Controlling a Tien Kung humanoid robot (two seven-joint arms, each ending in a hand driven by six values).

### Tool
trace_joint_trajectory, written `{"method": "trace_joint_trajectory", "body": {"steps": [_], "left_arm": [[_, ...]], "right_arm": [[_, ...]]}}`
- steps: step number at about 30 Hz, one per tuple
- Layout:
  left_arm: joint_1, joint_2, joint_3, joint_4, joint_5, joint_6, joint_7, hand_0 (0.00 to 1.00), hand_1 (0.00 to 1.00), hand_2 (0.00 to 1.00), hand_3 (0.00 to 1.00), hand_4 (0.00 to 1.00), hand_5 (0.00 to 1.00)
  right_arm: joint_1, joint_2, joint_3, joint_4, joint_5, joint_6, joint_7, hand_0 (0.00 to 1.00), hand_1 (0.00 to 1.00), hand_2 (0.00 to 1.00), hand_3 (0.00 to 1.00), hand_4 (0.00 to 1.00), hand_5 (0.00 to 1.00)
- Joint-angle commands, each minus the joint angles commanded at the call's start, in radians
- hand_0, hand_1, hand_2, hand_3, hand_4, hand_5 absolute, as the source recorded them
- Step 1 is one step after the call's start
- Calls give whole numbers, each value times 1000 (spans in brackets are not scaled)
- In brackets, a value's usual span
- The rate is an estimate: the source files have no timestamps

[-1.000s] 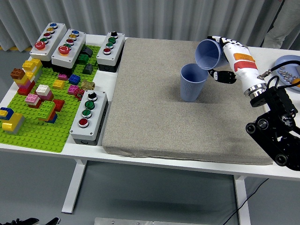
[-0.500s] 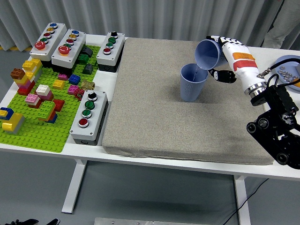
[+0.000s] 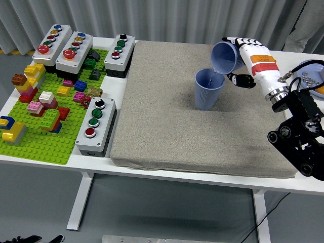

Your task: Pick cup pour cup place

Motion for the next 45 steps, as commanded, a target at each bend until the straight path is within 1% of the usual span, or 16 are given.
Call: {"method": "trace_joint_trajectory", "body": {"steps": [9,16,23,35,45], "left_arm": [[-3,0,-2,0,1,0,0,773,764,821,667,505,998],[-4,1,-2,0,2,-1,0,773,764,820,666,505,998],[-6,1,-6,0,6,-1,1,773,764,821,666,506,998],[0,2,-7,0,7,-1,2,773,764,821,666,505,998],[3,3,-6,0,8,-1,3,774,764,821,667,505,998]], "right_arm": [[12,-7,-26,-7,-29,-23,-8,838,744,618,666,590,2],[13,-7,-28,-21,-29,-24,-13,840,745,617,666,589,2],[26,-15,-49,-13,-71,-29,-35,850,753,621,663,591,2],[52,-42,-101,-1,-123,-34,-68,857,755,625,661,599,2],[56,-45,-122,3,-148,-40,-98,860,757,625,659,599,2]]}}
